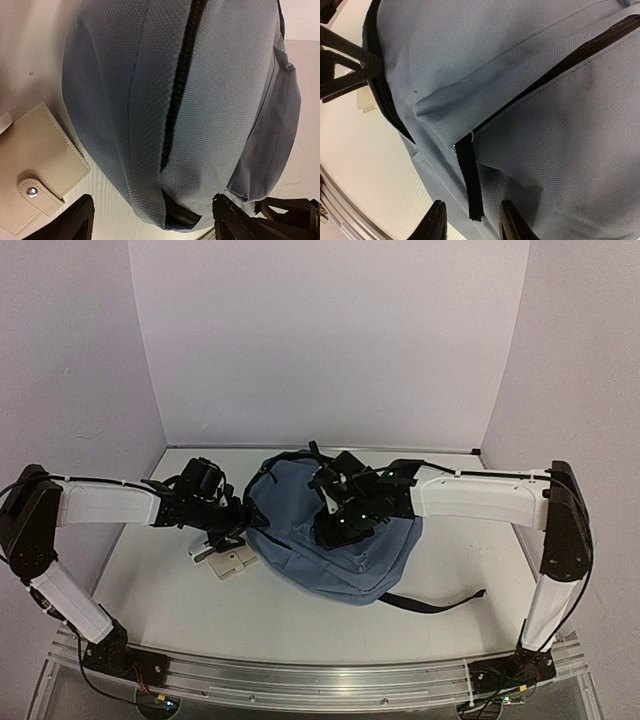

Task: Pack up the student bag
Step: Unzip the student bag at the center of the board.

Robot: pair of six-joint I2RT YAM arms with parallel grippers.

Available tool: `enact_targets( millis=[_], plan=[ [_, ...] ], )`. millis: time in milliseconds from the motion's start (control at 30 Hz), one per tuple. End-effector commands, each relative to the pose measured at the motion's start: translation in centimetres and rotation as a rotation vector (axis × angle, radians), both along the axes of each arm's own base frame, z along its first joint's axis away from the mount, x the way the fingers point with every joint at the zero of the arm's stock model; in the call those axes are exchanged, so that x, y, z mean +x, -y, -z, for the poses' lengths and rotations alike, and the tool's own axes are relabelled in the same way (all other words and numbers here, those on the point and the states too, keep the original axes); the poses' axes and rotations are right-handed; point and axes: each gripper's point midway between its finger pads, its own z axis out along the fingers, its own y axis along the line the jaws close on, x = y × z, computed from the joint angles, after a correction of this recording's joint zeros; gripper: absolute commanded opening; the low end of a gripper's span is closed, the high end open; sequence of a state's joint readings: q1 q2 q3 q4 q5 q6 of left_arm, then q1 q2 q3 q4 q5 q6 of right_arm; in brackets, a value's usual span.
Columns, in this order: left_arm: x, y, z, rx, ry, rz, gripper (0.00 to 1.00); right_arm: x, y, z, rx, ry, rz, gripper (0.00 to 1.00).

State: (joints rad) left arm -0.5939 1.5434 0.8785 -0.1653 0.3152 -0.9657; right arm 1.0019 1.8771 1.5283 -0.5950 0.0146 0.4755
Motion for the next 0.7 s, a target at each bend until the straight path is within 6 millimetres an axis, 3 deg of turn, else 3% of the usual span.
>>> enact_targets(
  millis=[0,200,300,367,667],
  plan=[
    [0.7,1.5,-1.2,-0.066,0.035,0.007,0.74,1.1,-0.5,-0.8,0.000,0.042,0.019,0.27],
    [0.7,1.5,-0.9,-0.062,0.029,0.005,0.38,1.6,-0.9,-1.4,0.010,0.057,0.028,0.01],
    [0.8,1.2,-0.5,-0.043,0.023,-0.006,0.14,1.9,-0.8,-3.1,0.037,0.086,0.047,0.00],
    [0.8,1.0,-0.2,-0.028,0.025,-0.013,0.04,2.2,-0.8,-4.0,0.049,0.106,0.061,0.00],
    [0.5,-0.7,0.9,0.059,0.027,-0.043,0.00,4.9,1.0,-6.5,0.016,0.226,0.160,0.00]
  ],
)
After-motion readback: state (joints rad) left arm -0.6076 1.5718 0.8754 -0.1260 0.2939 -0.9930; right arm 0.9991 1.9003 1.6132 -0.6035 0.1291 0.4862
